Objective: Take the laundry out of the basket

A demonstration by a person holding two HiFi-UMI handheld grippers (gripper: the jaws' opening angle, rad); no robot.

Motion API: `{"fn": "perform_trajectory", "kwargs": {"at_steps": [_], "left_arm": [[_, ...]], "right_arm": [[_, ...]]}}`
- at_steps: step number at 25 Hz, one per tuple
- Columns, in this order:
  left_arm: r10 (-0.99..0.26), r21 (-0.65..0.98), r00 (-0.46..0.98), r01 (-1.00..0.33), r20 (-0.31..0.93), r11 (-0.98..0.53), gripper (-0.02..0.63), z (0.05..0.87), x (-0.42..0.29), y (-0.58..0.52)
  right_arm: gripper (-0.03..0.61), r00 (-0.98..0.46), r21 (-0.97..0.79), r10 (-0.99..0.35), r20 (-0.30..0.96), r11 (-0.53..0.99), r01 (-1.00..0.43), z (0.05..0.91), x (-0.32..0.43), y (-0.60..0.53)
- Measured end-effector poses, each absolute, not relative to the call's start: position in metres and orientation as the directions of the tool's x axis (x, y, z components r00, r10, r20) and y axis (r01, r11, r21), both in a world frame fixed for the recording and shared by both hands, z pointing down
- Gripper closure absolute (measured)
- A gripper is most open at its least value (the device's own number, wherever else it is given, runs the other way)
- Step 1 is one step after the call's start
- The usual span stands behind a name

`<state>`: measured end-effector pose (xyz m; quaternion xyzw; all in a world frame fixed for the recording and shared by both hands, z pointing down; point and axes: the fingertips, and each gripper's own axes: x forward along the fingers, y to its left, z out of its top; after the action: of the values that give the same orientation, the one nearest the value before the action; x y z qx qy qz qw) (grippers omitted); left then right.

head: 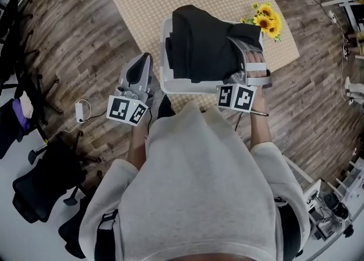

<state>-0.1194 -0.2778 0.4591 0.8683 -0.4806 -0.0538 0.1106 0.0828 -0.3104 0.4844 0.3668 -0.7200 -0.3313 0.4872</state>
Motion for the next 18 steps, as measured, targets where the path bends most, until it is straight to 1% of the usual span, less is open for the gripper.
{"fn": "perform_trajectory", "kwargs": {"at_steps": [4,8,10,11,13,15,17,18], "left_arm": [[-0.83,0.23,0.557,-0.809,0.008,-0.541,0.606,0.451,-0.104,-0.276],[-0.823,0.217,0.568,-0.805,0.008,-0.553,0.606,0.447,-0.097,-0.277],[-0.823,0.213,0.568,-0.805,0.009,-0.554,0.606,0.447,-0.095,-0.275],[-0.823,0.209,0.569,-0.805,0.009,-0.555,0.606,0.446,-0.094,-0.275],[-0.823,0.2,0.568,-0.807,0.004,-0.556,0.606,0.442,-0.092,-0.273],[-0.824,0.189,0.567,-0.808,-0.005,-0.558,0.606,0.436,-0.089,-0.272],[-0.821,0.176,0.57,-0.807,-0.015,-0.564,0.606,0.43,-0.083,-0.271],[-0.819,0.169,0.573,-0.806,-0.02,-0.568,0.606,0.426,-0.079,-0.27]], "right_arm": [[0.411,-0.237,0.803,-0.846,0.478,0.53,-0.272,0.493,0.094,-0.307],[0.409,-0.24,0.798,-0.839,0.489,0.541,-0.266,0.502,0.096,-0.304],[0.408,-0.246,0.79,-0.838,0.486,0.542,-0.286,0.504,0.097,-0.303],[0.408,-0.257,0.776,-0.838,0.481,0.544,-0.319,0.502,0.097,-0.302],[0.408,-0.293,0.72,-0.84,0.456,0.542,-0.433,0.492,0.098,-0.301],[0.408,-0.346,0.591,-0.843,0.411,0.536,-0.603,0.477,0.1,-0.302],[0.408,-0.428,0.343,-0.834,0.348,0.538,-0.77,0.465,0.105,-0.302],[0.41,-0.474,0.189,-0.826,0.304,0.54,-0.82,0.46,0.108,-0.301]]}}
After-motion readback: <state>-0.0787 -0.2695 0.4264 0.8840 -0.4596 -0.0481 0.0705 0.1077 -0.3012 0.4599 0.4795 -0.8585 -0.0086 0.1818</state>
